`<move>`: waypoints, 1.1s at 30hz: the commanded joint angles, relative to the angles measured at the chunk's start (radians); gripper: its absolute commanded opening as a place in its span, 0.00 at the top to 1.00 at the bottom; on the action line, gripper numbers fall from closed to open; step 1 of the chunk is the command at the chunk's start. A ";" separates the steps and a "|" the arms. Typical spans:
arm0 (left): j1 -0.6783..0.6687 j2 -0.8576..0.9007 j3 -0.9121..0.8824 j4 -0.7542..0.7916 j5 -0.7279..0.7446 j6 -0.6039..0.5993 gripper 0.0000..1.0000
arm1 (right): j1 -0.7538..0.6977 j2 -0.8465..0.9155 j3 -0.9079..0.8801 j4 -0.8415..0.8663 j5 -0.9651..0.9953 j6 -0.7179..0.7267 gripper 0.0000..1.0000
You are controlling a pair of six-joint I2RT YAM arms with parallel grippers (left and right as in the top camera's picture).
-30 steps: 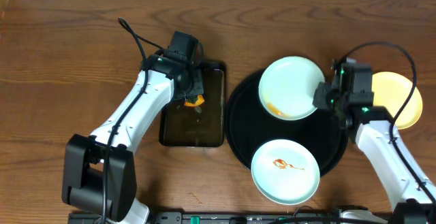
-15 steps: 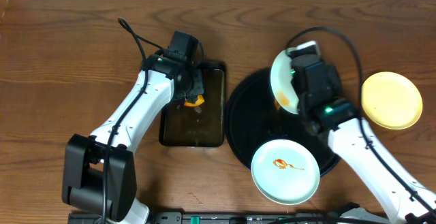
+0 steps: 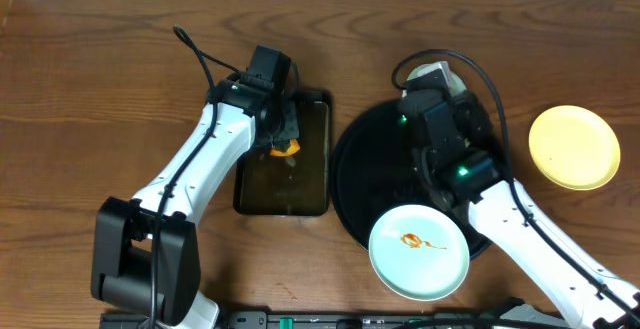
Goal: Clean dirty plates on tray and stack at the side
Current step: 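Lift pale green plate with right gripper and stack on yellow plate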
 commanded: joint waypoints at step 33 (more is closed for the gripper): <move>0.001 -0.002 -0.010 -0.014 -0.009 0.006 0.93 | -1.139 0.146 0.020 -0.044 -0.906 0.669 0.62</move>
